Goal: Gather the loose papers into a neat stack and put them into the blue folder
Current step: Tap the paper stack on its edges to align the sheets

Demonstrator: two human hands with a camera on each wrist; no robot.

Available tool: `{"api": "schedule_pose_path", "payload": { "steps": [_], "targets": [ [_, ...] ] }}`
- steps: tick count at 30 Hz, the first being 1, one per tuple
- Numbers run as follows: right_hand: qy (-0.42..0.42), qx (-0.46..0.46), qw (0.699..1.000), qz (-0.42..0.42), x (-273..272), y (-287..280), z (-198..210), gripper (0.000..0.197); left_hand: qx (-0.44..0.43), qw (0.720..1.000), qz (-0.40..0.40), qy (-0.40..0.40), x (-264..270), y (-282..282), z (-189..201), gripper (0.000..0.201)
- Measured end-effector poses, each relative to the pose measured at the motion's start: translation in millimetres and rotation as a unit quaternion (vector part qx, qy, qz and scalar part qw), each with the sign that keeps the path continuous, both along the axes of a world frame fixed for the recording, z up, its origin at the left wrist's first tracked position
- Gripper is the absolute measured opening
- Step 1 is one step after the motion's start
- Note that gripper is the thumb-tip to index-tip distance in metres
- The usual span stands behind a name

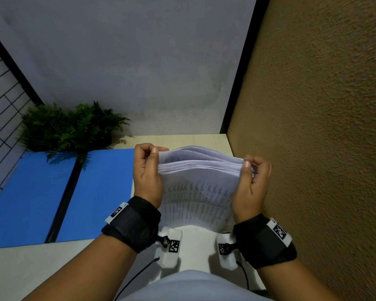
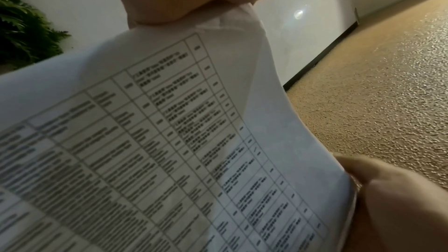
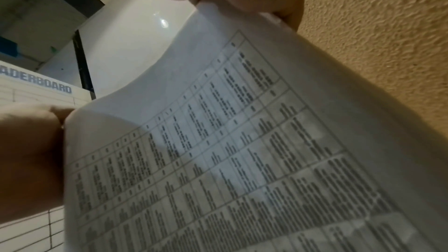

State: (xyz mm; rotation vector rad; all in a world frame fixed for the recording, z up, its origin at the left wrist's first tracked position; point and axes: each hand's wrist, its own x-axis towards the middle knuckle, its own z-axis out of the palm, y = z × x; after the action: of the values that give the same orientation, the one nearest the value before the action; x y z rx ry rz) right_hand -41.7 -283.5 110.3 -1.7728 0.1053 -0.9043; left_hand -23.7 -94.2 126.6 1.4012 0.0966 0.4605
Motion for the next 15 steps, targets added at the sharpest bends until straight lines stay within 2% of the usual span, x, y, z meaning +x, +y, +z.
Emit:
{"api": "schedule_pose_path", "payload": {
  "steps": [3, 7, 10, 11, 15],
  "targets": [
    [0.004, -0.045, 0.998, 0.036, -3.5, 2.4, 0.2, 0.024, 0.024, 1.0, 0.007, 0.016, 0.9, -1.0, -0.4, 0.009],
    [0.038, -0.019, 0.999, 0.027, 0.2, -1.3, -3.6, 0.025, -0.026, 0.998, 0.015, 0.05, 4.3, 0.1, 0.0, 0.009],
    [0.037, -0.053, 0.996, 0.054, -1.4, -0.3, -4.8, 0.028, -0.023, 0.999, -0.004, 0.038, 3.8, 2.1, -0.8, 0.008],
    [0.039, -0.062, 0.995, 0.063, -1.4, -0.3, -5.6, 0.028, -0.014, 0.999, -0.012, 0.033, 3.7, 2.8, -3.0, 0.016],
    [0.062, -0.026, 0.997, 0.044, 4.2, -1.2, -5.4, 0.028, 0.013, 0.997, -0.079, 0.021, -0.1, 6.9, -15.3, 0.078]
  ]
}}
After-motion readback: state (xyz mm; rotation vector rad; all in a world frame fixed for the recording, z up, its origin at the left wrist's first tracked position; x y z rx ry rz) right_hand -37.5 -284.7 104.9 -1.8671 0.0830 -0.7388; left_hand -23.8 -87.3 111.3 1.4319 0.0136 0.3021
